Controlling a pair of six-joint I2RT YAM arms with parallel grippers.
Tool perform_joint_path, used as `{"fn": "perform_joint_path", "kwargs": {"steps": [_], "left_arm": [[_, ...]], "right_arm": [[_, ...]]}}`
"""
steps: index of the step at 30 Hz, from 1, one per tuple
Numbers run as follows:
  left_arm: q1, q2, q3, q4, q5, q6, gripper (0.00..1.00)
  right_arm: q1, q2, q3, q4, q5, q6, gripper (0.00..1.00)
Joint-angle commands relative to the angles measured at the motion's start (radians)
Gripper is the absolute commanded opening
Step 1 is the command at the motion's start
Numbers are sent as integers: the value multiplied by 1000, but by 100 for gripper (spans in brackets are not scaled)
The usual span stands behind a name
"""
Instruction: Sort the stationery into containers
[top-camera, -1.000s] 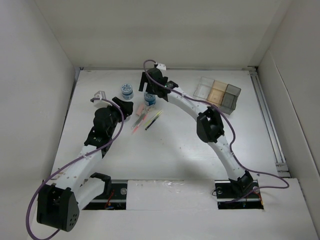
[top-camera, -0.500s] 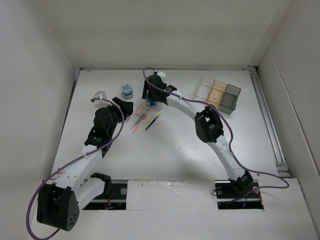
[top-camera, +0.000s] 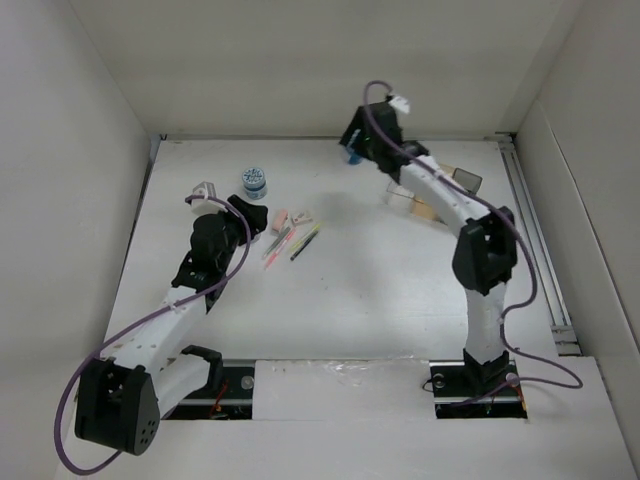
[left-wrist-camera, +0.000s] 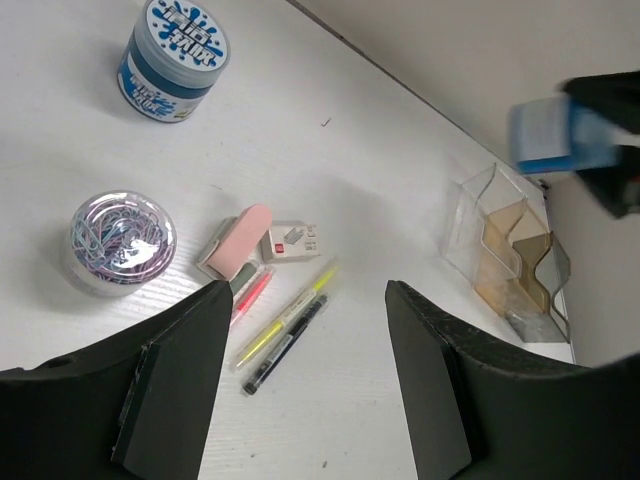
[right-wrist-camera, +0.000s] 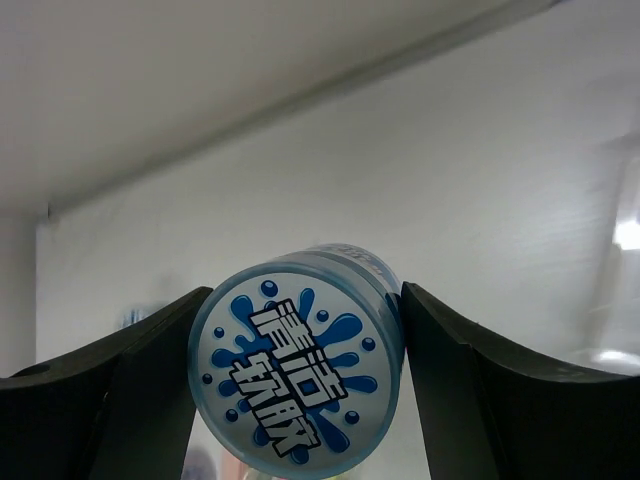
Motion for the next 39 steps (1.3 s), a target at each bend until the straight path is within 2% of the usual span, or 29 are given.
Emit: {"fn": "perform_joint_path", "kwargs": {"steps": [1,4,8,10,24,36,38,39], "left_arm": [[-1,19,5,41,10,15,59],[-1,28,15,41,10,15,59],[-1,28,15,32,-13,25,59],[-1,28,15,32,-13,25,59],[-1,77,24,41,-4,25,59],[-1,77,24,50,-4,25,59],[-1,77,24,50,-4,25,59],[-1,77,24,60,-4,25,59]], "right_arm": [[-170,-115,-89,102,61,13,46],[-277,-137,-176,114,26,13,46],[-351,-92,-151,110,-80,-19,45],[-360,-57,-102,68,-80,-39,41],[-370,12,-72,37,-33,-49,43],[-341,103,44,-15,101,-93,46],[-341,103,44,-15,122,-93,47],[-331,103,44,-6,133,-93,52]]}}
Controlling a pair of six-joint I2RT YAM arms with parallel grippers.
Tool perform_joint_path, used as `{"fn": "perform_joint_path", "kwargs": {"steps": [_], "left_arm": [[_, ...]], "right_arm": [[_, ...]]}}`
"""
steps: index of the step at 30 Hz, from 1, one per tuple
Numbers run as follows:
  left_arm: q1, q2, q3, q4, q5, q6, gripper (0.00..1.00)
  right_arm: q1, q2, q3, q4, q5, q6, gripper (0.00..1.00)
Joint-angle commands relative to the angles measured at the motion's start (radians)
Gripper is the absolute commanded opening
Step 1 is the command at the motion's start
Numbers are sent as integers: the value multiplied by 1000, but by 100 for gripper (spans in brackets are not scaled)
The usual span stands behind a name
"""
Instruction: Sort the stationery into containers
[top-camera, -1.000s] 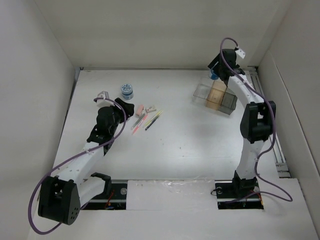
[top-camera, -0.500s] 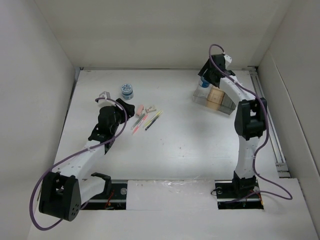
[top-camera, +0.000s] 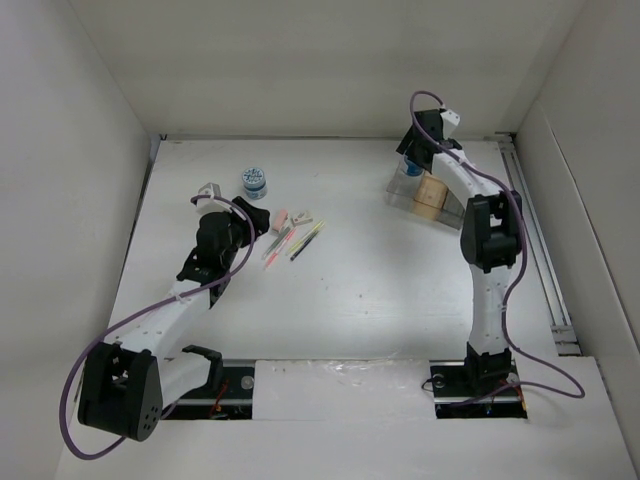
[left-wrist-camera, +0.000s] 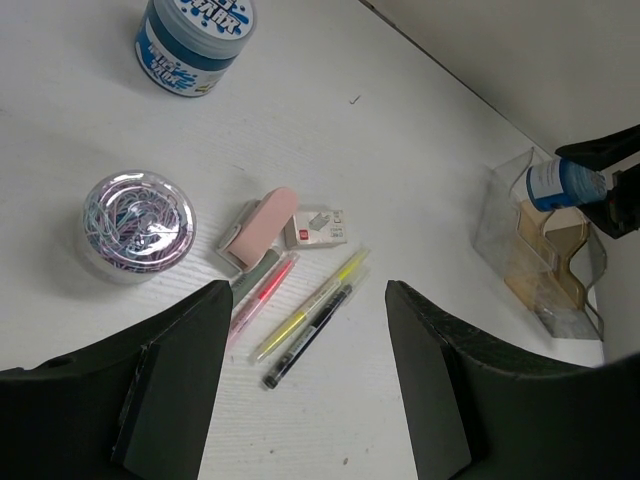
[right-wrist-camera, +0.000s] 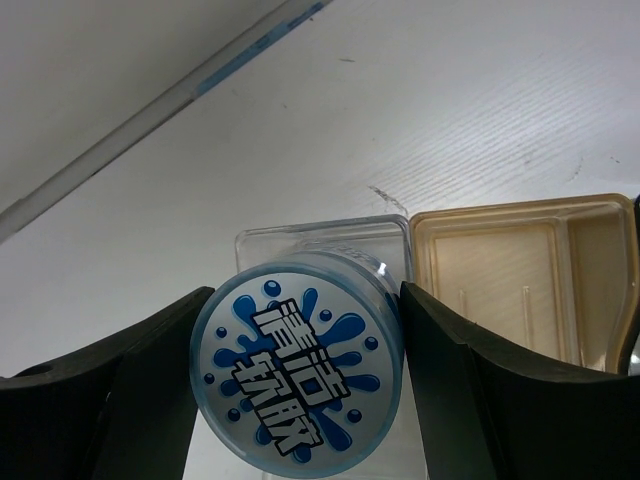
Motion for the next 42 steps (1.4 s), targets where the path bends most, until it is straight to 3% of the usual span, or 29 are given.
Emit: {"fn": "perform_joint_path", "kwargs": {"steps": [1,4,10,19,21,23,24,25,27,29,30,34,35,42], "left_arm": [[-1,-4,24,51,-1,17,59],[-1,-4,24,51,-1,17,59],[-1,5,24,51,-1,17,59],[-1,48,45,22,-94,17,59],[-1,80,80,-18,-146,17,59],[-1,109,109,-45,-184,17,59],[-1,126,154,-64,-201,17,59],[-1,167,180,-103,-242,17,59],[-1,218,269,-151,-284,26,59],[22,305,326,-209,-309,35,61],[22,336,350,-210,-292,55,62],[22,541,561,-278,-283,80,63],[22,624,599,-321,-309,80,63],[22,819,826,-406,-367,125,64]], "right_arm": [[22,-21,60,27,92,-15,54],[31,-11,50,27,114,-15,63],[51,-22,41,36,137,-15,93],[72,-103,6,25,145,17,99],[85,-163,-26,25,131,49,89],[109,-253,-122,66,76,80,71],[120,-287,-165,89,47,92,39],[147,-321,-210,114,4,107,30],[181,-408,-339,177,-27,120,17],[233,-453,-414,211,-41,129,13],[249,-483,-475,236,-41,138,15],[309,-528,-563,264,-93,170,51],[319,-528,-572,264,-93,170,64],[369,-631,-663,284,-131,161,87]]}}
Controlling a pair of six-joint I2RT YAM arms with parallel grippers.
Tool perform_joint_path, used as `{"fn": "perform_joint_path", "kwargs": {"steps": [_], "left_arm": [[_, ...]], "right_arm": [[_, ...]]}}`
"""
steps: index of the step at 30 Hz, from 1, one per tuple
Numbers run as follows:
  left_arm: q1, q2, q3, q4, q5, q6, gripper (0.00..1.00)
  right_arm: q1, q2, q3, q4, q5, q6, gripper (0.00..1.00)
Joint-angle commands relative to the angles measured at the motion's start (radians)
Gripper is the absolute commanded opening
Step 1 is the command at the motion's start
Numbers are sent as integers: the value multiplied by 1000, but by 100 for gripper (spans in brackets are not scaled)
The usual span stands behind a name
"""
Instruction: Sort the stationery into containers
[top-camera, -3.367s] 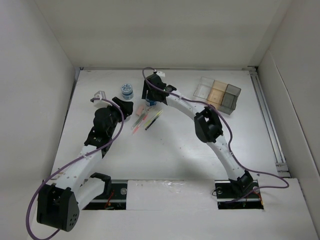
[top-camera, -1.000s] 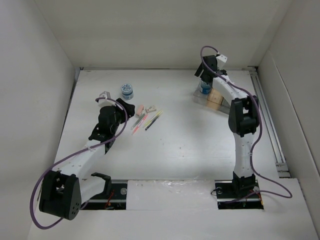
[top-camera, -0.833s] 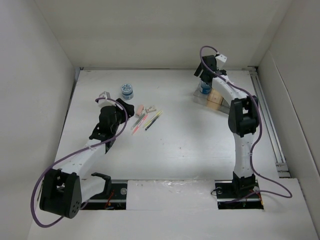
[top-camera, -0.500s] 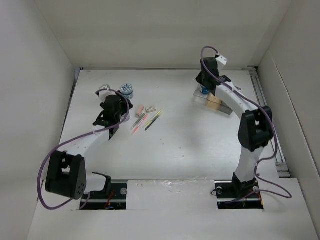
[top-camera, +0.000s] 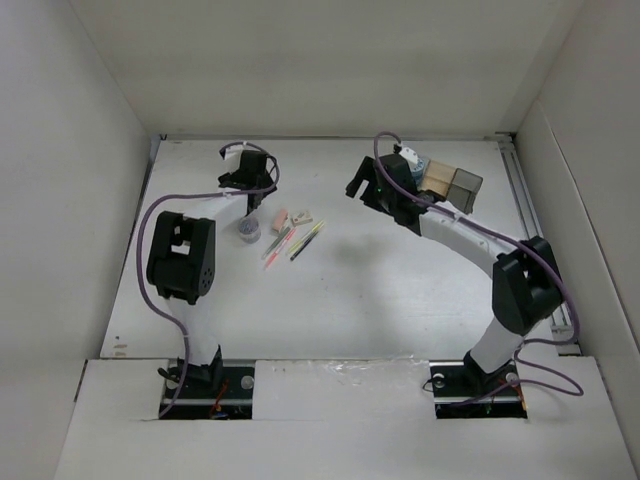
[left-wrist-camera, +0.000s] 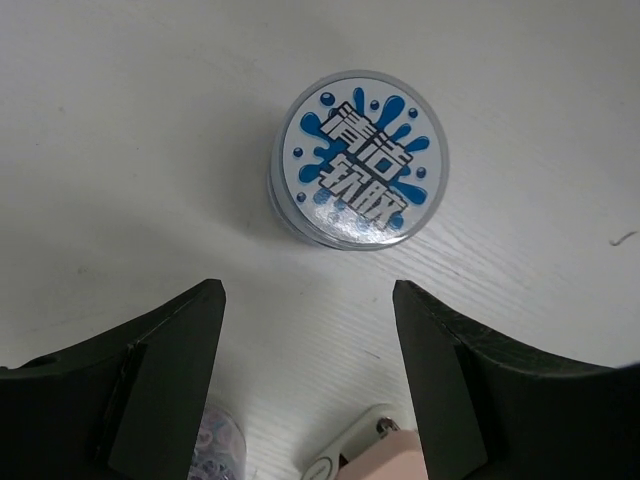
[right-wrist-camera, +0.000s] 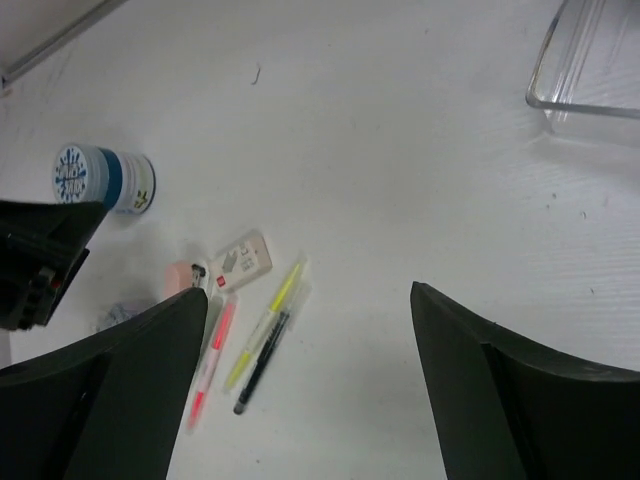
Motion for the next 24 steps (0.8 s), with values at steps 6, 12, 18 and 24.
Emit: {"fn": "perform_joint_path", "kwargs": {"steps": [6,12,18,24], "left_arm": [[2,103,225,-149,-116,74,67],[2,184,299,-161,-142,129,74],[2,241,380,-169,-131,187,74],[2,264,472,-184,-160,220,70]], "right_arm": [[20,-134,-47,94,-68,5,97],[52,-112,-47,103,-79,-4,99],[63,-103,-47,103,-79,-4,99],[73,-94,-47,112,-79,-4,99]]}}
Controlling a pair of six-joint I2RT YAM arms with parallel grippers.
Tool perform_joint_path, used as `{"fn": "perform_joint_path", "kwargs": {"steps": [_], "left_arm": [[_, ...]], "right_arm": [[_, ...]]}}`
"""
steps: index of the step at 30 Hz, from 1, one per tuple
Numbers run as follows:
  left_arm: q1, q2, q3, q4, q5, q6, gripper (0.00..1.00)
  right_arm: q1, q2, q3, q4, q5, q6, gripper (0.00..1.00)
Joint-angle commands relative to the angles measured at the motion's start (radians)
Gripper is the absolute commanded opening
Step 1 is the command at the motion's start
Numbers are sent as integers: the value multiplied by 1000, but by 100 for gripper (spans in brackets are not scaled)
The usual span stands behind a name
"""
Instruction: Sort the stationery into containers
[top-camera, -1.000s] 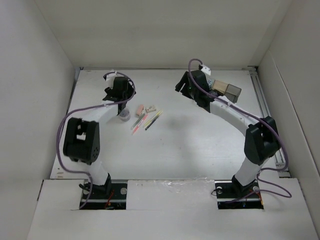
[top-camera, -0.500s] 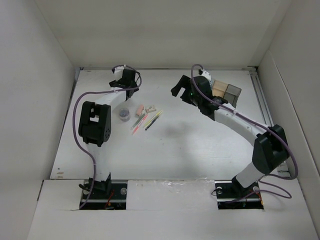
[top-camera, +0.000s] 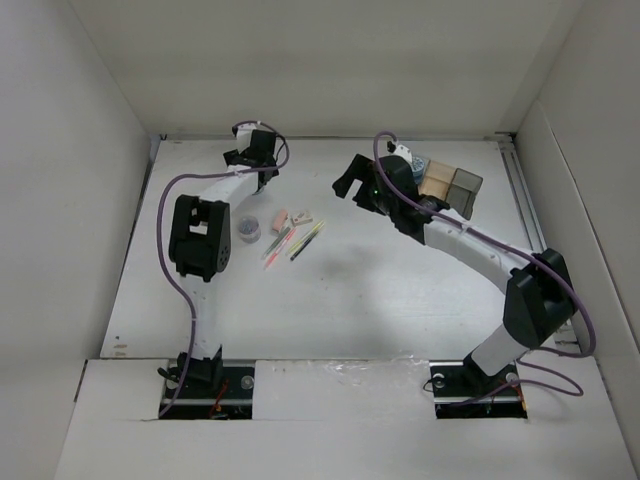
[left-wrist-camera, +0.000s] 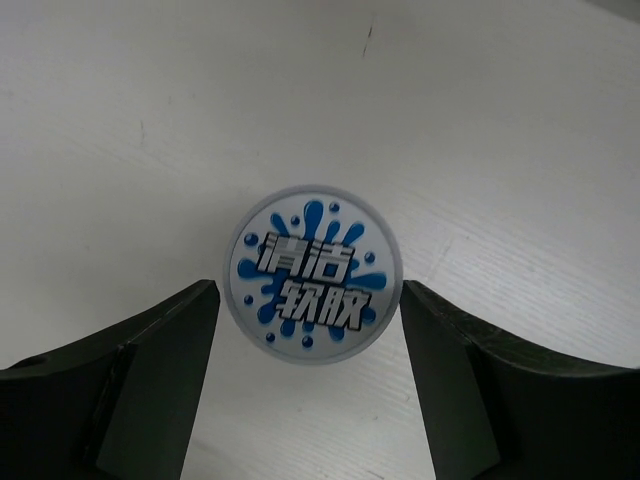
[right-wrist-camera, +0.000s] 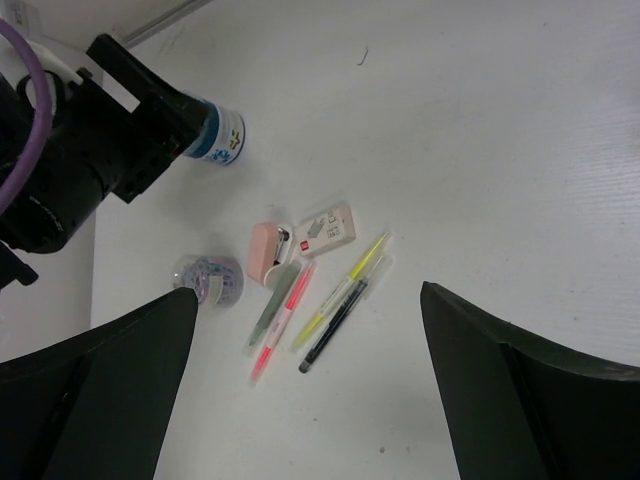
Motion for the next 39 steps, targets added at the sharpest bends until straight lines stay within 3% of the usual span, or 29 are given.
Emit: {"fn": "perform_joint_path", "kwargs": {"steps": [1,12,16,23,25,28,30,33,39], "left_arm": [[2,22,107,-12,-51,54,69],[11,66,168,-36,-34,69,44],[11,48,159,-45,-14,60,69],[11,60,141,-45,-25,60,72],[11,71,153,-45,-16,60,57],[11,71,162,-45,-6,60,45],[11,71,162,-45,3,60,42],[11,59,162,-55,-6,49,28],[11,-57,171,-55,27,18,24]], "right_arm": [[9,11,2,51,-5,-8,99],[9,-23,-7,51,5,-17,99],[-1,-43,-16,51,5,-17,99],[-11,-65,-35,51,-6,-17,99],[-11,-74,-35,51,-6,-17,99],[-11,-74,-35,51,-6,-17,99],[-20,-74,-35,51,-6,-17,99],[-29,-94,-45,51,-17,-17,99],[-47,-126,-55,51,-26,-17,99]]}}
